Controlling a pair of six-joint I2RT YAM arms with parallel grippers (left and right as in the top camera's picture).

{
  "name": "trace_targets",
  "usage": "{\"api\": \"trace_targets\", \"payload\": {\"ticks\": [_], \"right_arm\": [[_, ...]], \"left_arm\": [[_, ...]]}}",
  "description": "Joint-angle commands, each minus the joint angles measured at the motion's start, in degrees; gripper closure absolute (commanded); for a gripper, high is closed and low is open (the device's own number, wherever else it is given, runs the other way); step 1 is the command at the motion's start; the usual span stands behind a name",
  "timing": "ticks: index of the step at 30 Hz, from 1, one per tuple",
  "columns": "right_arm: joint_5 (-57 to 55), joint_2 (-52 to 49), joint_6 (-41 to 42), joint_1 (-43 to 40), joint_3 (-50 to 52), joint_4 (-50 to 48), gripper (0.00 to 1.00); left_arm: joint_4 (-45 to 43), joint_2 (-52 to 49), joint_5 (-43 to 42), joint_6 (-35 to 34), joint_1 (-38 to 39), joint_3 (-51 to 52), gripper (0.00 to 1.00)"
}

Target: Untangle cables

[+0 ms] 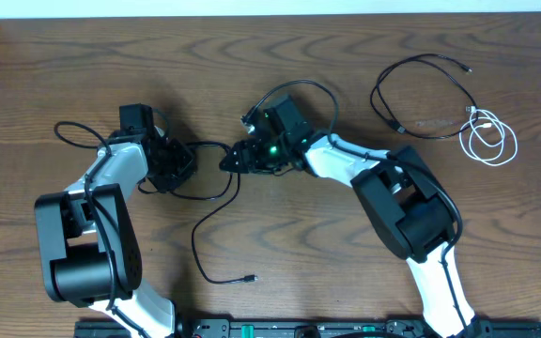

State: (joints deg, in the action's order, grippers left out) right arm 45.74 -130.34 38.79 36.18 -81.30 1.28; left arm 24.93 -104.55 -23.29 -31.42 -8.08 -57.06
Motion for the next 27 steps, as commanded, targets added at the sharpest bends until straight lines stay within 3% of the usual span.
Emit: {"api": "trace_targets", "payload": {"ticks": [1, 4, 9, 19, 25, 27], "right_arm": [[-1.1, -3.7, -1.2, -2.2, 1.9, 3.5, 0.38], [3.5, -3.3, -4.7, -3.1, 1.9, 4.0, 0.32], [3.7, 1.7, -6.3, -3.5, 1.9, 9.7, 0.32], [-18.9, 16.9, -13.9, -1.6, 1.7, 24.3, 0.27], [-21.7, 18.6, -14.9, 1.5, 1.7, 23.8, 0.39], [-21.8, 18.3, -14.9, 3.0, 1.7, 22.9, 0.56]], "left_arm": [[0.5, -1.7, -0.1, 2.7, 0.1, 0.0, 0.89], [0.7, 0.8, -1.6, 4.4, 0.0, 0.0, 0.89], [1.7, 5.0, 0.7, 6.8, 0.0, 0.0, 0.89], [2.0, 5.4, 4.1, 6.5, 0.0, 0.0, 0.90], [4.8, 5.4, 14.7, 0.5, -0.4, 0.0, 0.90], [5.2, 5.4, 17.0, -0.2, -0.4, 0.0, 0.90]]}}
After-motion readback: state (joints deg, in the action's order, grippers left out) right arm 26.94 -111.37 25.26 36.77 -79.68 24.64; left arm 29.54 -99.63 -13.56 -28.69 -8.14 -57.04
